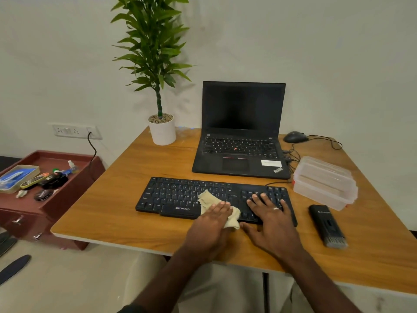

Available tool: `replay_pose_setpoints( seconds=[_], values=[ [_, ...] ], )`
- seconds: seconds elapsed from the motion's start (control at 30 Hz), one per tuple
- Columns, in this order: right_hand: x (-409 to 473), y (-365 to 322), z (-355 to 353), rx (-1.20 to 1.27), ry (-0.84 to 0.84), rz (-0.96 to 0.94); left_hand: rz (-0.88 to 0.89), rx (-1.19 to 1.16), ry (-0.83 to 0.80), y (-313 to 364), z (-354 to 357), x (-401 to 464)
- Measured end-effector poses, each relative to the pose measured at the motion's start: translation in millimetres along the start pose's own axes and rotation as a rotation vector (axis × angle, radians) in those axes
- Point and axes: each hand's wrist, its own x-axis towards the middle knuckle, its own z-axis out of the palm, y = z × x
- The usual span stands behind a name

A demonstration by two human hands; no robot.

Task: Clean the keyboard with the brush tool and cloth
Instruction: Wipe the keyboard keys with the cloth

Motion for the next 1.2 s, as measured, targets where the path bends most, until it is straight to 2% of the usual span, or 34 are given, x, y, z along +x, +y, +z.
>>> replay_pose_setpoints(
  seconds=[0.07, 0.13, 0.17, 0.3, 0.33, 0.4, 0.47, 0.53, 0.63, 0.7, 0.83, 0.97, 1.03, 1.2],
  values=[
    [-0.9, 1.6, 0.0, 0.004, -0.013, -0.014, 0.025, -0.145, -0.042, 15.7, 5.1, 4.1],
    [-2.2, 2.1, 0.3, 0.038, 0.001, -0.016, -0.064, -0.353, -0.106, 31.4, 6.8, 8.1],
    [-2.9, 1.8, 0.2, 0.070, 0.014, -0.008, -0.144, -0.493, -0.075, 38.2, 2.6, 11.1],
    [-4.9, 1.5, -2.3, 0.069, 0.011, -0.022, -0.669, -1.326, 0.230, 42.9, -22.8, 21.7],
    [-5.8, 2.0, -3.0, 0.066, 0.002, -0.020, -0.747, -1.467, 0.317, 35.3, -27.6, 21.1],
    [-6.5, 2.0, -5.6, 0.071, -0.008, -0.005, -0.792, -1.613, 0.475, 18.2, -43.0, 15.8],
    [-6.5, 0.7, -6.2, 0.057, 0.008, 0.035, -0.770, -1.538, 0.599, -0.5, -60.6, 8.7],
    [-6.1, -0.4, -8.0, 0.040, 0.052, 0.106, -0.746, -1.260, 0.684, -16.9, -78.0, -1.6],
    [-5.2, 0.5, -13.3, 0.081, 0.020, 0.200, -0.652, -0.829, 0.771, -35.3, -84.4, -15.6],
    [-6.8, 1.3, -14.2, 0.124, 0.012, 0.209, -0.607, -0.624, 0.673, -42.7, -69.7, -20.9],
    [-10.0, 0.2, -12.3, 0.171, 0.026, 0.224, -0.493, -0.160, 0.260, -35.3, -24.6, -20.0],
    [-8.7, -3.3, -10.2, 0.173, 0.046, 0.239, -0.162, -0.078, 0.006, 6.8, 4.9, 0.1],
    [-8.4, -3.9, -10.4, 0.187, 0.026, 0.232, -0.025, -0.084, -0.051, 29.0, 17.0, 13.2],
    [-6.6, -3.5, -12.5, 0.261, 0.052, 0.255, -0.071, -0.261, 0.032, 50.4, 16.2, 34.0]
  ],
)
